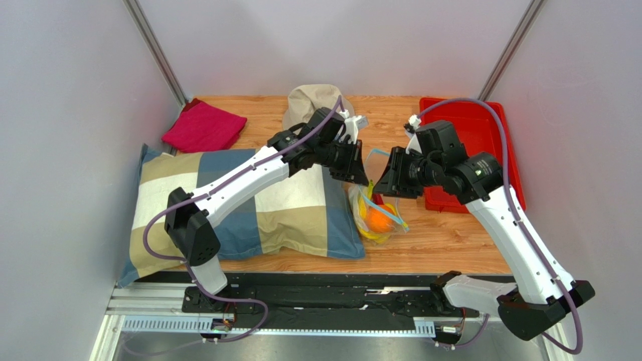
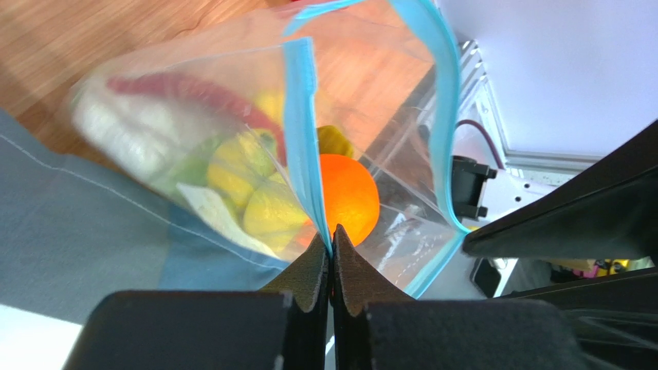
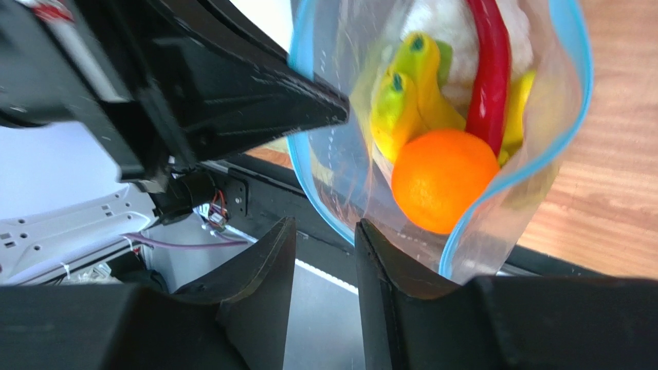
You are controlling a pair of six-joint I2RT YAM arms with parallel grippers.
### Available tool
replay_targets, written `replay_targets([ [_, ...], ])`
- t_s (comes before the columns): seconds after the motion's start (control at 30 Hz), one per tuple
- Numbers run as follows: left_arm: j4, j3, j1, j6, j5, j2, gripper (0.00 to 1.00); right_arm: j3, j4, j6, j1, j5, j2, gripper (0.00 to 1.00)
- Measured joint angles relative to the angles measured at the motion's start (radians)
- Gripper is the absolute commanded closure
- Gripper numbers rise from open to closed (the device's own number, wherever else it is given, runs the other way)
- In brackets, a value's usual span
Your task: Open the zip-top bag and remove the fake food
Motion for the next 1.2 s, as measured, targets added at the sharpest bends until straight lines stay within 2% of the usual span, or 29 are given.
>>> replay_targets([
  [0.13, 0.021, -0.008, 0.0, -0.022, 0.019, 0.0, 1.0, -0.05, 0.003, 0.025, 0.011, 0.013, -0.005, 0.67],
  [0.3, 0.036, -0.011, 0.0, -0.036, 0.029, 0.0, 1.0, -0.116, 0.019, 0.024, 0.011, 0.026, 0.022, 0.64],
  [0.5, 0.048, -0.013, 0.0, -0.047, 0.037, 0.001, 1.0, -0.153, -0.029, -0.001, 0.011, 0.077, 0.086, 0.46],
  [0.53, 0.05, -0.013, 0.0, -0.048, 0.038, 0.001, 1.0, -0.156, -0.043, -0.008, 0.011, 0.089, 0.087, 0.38],
  [0.57, 0.055, -0.015, 0.0, -0.05, 0.041, 0.001, 1.0, -0.156, -0.054, -0.012, 0.011, 0.097, 0.086, 0.34],
  [0.67, 0.066, -0.024, 0.0, -0.051, 0.054, 0.001, 1.0, -0.19, -0.053, -0.029, 0.011, 0.108, 0.064, 0.29],
  [0.83, 0.082, -0.038, 0.0, -0.056, 0.071, 0.008, 1.0, -0.338, -0.01, -0.016, 0.016, 0.086, 0.023, 0.18],
  [0.9, 0.09, -0.043, -0.001, -0.061, 0.077, 0.012, 1.0, -0.39, 0.018, -0.004, 0.025, 0.075, 0.014, 0.18],
  [1.0, 0.098, -0.052, -0.002, -0.071, 0.088, 0.016, 1.0, -0.463, 0.075, 0.011, 0.031, 0.055, -0.006, 0.23],
  [1.07, 0.102, -0.055, -0.002, -0.077, 0.092, 0.019, 1.0, -0.48, 0.099, 0.021, 0.031, 0.05, -0.014, 0.36],
  [1.1, 0.105, -0.056, -0.002, -0.078, 0.092, 0.02, 1.0, -0.479, 0.109, 0.022, 0.031, 0.05, -0.016, 0.44],
  [1.13, 0.107, -0.057, -0.001, -0.078, 0.091, 0.02, 1.0, -0.475, 0.115, 0.023, 0.031, 0.05, -0.019, 0.66],
  [1.2, 0.113, -0.061, 0.0, -0.079, 0.091, 0.02, 1.0, -0.451, 0.112, 0.011, 0.031, 0.059, -0.019, 0.83],
])
